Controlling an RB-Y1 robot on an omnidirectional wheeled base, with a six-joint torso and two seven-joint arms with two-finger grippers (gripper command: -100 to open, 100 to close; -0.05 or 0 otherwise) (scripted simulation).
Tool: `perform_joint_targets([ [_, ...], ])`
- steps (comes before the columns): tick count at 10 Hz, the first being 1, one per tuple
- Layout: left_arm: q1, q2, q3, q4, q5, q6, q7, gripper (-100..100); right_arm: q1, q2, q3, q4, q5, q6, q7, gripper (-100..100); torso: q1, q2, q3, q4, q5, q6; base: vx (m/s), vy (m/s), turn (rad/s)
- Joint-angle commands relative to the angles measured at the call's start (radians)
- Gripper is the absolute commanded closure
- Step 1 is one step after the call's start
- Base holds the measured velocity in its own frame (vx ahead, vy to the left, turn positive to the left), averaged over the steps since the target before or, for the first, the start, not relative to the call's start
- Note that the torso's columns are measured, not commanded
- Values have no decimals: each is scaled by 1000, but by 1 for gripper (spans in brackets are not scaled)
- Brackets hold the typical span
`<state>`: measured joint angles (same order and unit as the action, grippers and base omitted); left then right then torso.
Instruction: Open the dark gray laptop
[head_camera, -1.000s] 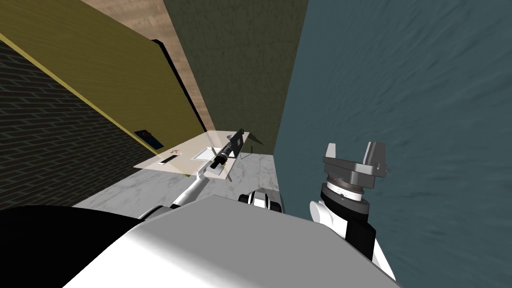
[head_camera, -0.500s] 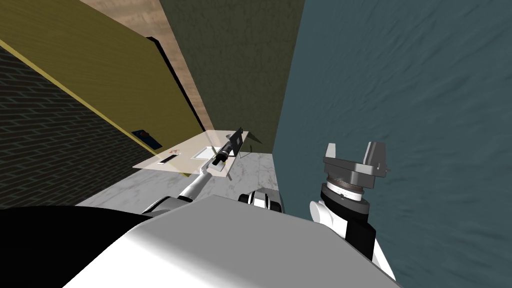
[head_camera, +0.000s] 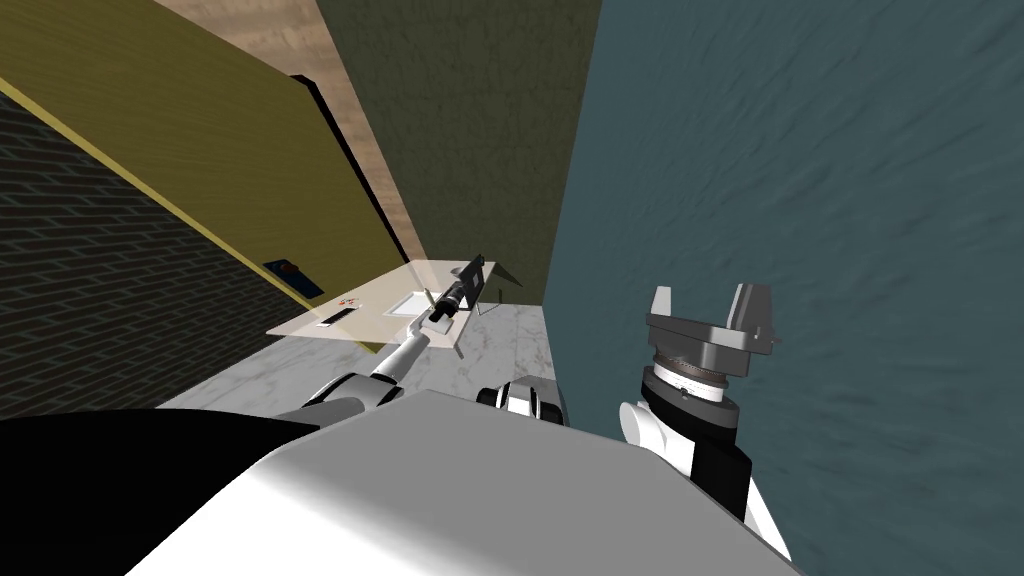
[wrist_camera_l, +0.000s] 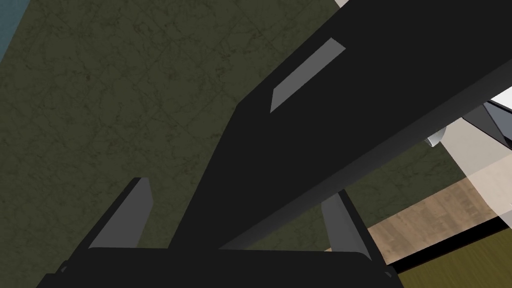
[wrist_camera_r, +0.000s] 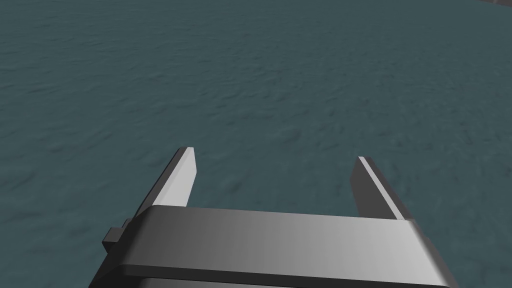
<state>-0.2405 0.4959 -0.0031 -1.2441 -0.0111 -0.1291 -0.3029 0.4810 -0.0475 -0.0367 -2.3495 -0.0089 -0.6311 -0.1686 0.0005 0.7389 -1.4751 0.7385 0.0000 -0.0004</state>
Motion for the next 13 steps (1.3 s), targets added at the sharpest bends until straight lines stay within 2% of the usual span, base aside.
perform_joint_targets([
  [1,-36,2,1,85,2,1,1,-100,0,0,0,0,0,0,0,0,0,-4,-3,-1,0,0,6,4,-2],
  [3,-36,2,1,102,2,1,1,-100,0,0,0,0,0,0,0,0,0,-4,-3,-2,0,0,13,2,1],
  [4,-81,11,-2,131,35,-36,-27,-100,0,0,0,0,0,0,0,0,-1,-2,-2,-1,0,0,-114,-5,-124],
  [6,-146,11,-2,196,35,-36,-27,-100,0,0,0,0,0,0,0,0,-2,6,4,2,-1,0,-116,-11,-44],
  [8,-164,11,-2,263,35,-36,-27,-100,0,0,0,0,0,0,0,0,0,-5,-3,-2,0,0,-7,-2,9],
  [9,-214,20,-4,298,68,-72,-54,-100,0,0,0,0,0,0,0,0,0,-7,-5,-2,0,0,-97,-8,-136],
  [10,-247,20,-4,342,68,-72,-54,-100,0,0,0,0,0,0,0,0,-1,0,-1,0,0,1,-129,4,-89],
  [12,-285,20,-4,358,68,-72,-54,-100,0,0,0,0,0,0,0,0,-1,0,0,0,0,0,-46,-10,16],
  [13,-293,20,-4,391,68,-72,-54,-100,0,0,0,0,0,0,0,0,-1,-4,-2,-1,0,1,0,0,0],
])
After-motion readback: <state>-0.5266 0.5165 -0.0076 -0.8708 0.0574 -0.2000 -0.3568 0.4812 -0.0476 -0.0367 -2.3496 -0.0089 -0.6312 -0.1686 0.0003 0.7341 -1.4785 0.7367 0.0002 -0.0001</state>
